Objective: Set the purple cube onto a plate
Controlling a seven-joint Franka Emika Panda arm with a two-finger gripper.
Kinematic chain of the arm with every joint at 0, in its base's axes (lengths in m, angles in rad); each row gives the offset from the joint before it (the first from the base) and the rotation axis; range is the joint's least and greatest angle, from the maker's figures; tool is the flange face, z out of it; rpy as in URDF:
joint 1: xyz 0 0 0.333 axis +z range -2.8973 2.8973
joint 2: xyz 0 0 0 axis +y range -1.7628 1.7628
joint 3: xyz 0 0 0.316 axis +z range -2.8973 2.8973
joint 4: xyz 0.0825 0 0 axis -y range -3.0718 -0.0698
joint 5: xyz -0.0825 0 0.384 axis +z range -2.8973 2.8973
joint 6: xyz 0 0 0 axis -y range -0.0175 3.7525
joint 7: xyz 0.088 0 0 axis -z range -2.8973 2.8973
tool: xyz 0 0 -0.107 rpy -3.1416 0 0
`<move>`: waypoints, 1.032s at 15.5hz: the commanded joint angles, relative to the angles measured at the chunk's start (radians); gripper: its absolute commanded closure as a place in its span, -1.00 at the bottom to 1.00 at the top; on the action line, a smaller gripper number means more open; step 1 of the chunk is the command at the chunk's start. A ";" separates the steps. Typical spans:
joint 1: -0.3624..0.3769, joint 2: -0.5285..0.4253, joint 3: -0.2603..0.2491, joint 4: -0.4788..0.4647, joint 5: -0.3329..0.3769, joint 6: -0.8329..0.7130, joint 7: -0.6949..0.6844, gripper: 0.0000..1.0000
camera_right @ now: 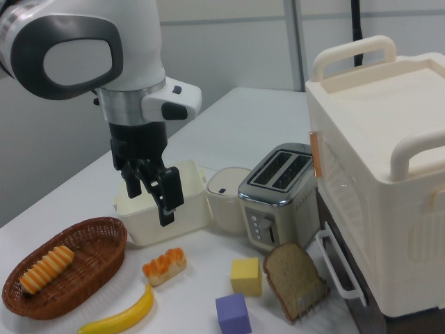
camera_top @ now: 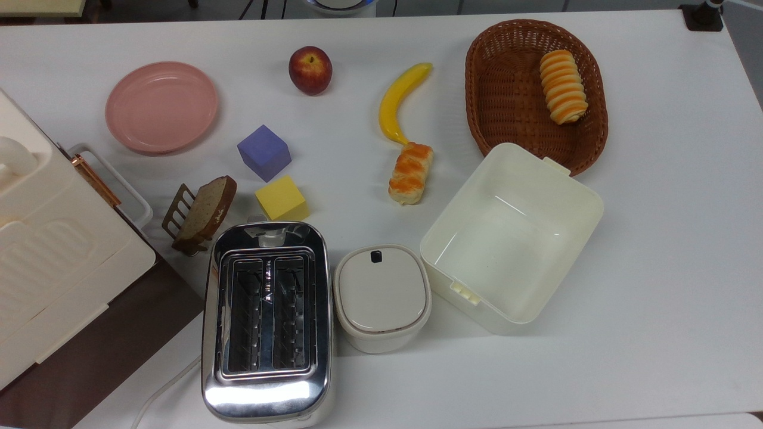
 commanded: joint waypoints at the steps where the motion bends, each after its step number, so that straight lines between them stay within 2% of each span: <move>1: -0.038 -0.032 0.072 -0.030 0.012 -0.007 0.000 -1.00; 4: -0.112 -0.052 0.162 -0.063 0.006 0.003 -0.019 -1.00; 5: -0.147 -0.061 0.189 -0.066 0.009 -0.002 -0.066 -1.00; 6: -0.164 -0.067 0.192 -0.085 0.015 -0.011 -0.186 -1.00; 7: -0.167 -0.075 0.193 -0.108 0.006 -0.040 -0.250 -1.00; 9: -0.167 -0.077 0.212 -0.122 0.005 -0.034 -0.183 -1.00; 11: -0.169 -0.084 0.233 -0.173 0.014 0.114 0.006 -1.00; 13: -0.169 -0.127 0.242 -0.281 0.014 0.276 0.126 -1.00; 14: -0.170 -0.165 0.261 -0.380 0.015 0.397 0.148 -1.00; 16: -0.173 -0.184 0.270 -0.497 0.014 0.555 0.148 -1.00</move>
